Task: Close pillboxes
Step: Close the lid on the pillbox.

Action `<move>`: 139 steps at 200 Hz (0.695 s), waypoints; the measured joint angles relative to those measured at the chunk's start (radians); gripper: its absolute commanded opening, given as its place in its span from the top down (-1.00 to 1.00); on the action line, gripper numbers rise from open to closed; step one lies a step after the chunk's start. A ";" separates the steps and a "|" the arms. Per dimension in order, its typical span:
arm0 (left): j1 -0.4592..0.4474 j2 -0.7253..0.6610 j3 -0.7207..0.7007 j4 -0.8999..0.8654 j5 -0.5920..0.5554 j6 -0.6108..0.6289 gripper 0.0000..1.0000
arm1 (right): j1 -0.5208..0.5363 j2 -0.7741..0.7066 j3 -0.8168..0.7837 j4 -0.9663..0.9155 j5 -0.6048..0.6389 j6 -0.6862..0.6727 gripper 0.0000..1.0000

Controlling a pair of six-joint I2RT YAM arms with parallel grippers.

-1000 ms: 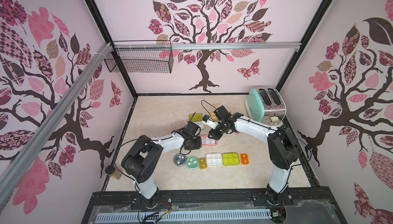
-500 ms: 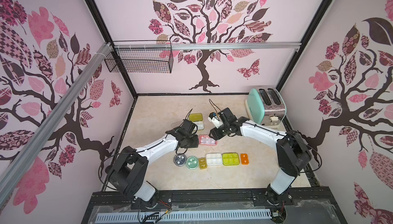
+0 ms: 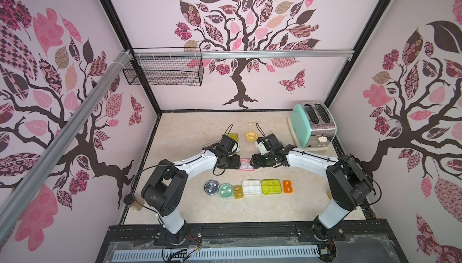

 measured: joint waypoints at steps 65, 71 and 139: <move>0.000 0.049 0.000 0.018 0.010 0.004 -0.15 | 0.008 0.083 0.000 0.031 -0.013 0.061 -0.21; 0.000 0.054 0.000 0.018 0.011 0.005 -0.13 | 0.009 0.088 0.000 0.032 -0.013 0.063 -0.21; 0.001 0.074 0.002 0.033 0.021 0.009 -0.02 | 0.017 0.107 0.005 0.044 -0.019 0.070 -0.09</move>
